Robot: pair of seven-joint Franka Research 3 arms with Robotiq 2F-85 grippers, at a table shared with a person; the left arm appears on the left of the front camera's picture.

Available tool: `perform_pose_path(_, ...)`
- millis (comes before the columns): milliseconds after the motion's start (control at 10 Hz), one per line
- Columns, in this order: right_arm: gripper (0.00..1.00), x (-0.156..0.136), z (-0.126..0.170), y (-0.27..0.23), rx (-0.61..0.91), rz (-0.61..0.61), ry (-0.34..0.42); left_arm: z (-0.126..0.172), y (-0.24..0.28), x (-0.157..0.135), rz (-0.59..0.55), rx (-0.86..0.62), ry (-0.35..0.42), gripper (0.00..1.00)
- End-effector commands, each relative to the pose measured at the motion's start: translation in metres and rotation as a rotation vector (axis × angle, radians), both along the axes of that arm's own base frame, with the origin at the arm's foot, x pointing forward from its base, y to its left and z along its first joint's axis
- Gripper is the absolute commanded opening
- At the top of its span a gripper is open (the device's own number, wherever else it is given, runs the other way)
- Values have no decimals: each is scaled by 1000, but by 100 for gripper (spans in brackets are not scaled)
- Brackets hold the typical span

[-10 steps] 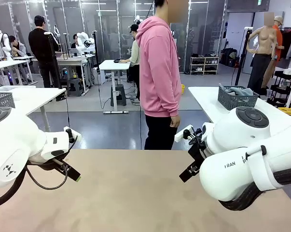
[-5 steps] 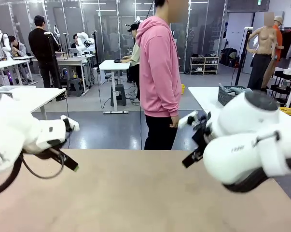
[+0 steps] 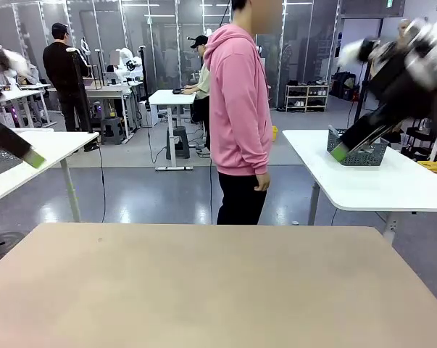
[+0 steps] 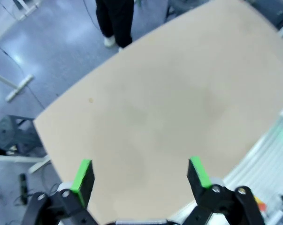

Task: Fold the towels and place them in the basket.
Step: When a person lays out a Towel with hook on the table, fold it in half twice.

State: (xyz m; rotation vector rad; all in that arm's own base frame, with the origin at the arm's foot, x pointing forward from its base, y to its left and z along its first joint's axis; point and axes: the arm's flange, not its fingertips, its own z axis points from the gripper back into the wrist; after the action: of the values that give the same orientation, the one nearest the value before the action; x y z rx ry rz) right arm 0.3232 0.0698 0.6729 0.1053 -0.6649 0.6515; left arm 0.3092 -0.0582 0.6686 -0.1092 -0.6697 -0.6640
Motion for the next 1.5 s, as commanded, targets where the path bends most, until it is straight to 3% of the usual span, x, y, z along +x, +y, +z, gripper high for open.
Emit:
perform_pose_path(0, 100, -23, 32, -17, 1, 15, 17, 46, 22, -32, 15, -18, 34, 100)
perform_pose_path(400, 100, -88, 75, -69, 41, -47, -30, 110, 69, -117, 75, -38, -62, 100)
perform_pose_path(600, 100, -109, 85, -90, 68, -80, -75, 119, 77, -144, 97, -38, -104, 100)
perform_pose_path(700, 100, -106, 81, -96, 94, -92, -80, 117, 79, -144, 100, -66, -138, 100)
perform_pose_path(800, 100, -105, 88, -81, 58, -89, -63, 121, 77, -138, 94, -50, -107, 100)
perform_pose_path(1400, 100, -105, 88, -81, 58, -89, -63, 121, 77, -138, 94, -50, -107, 100)
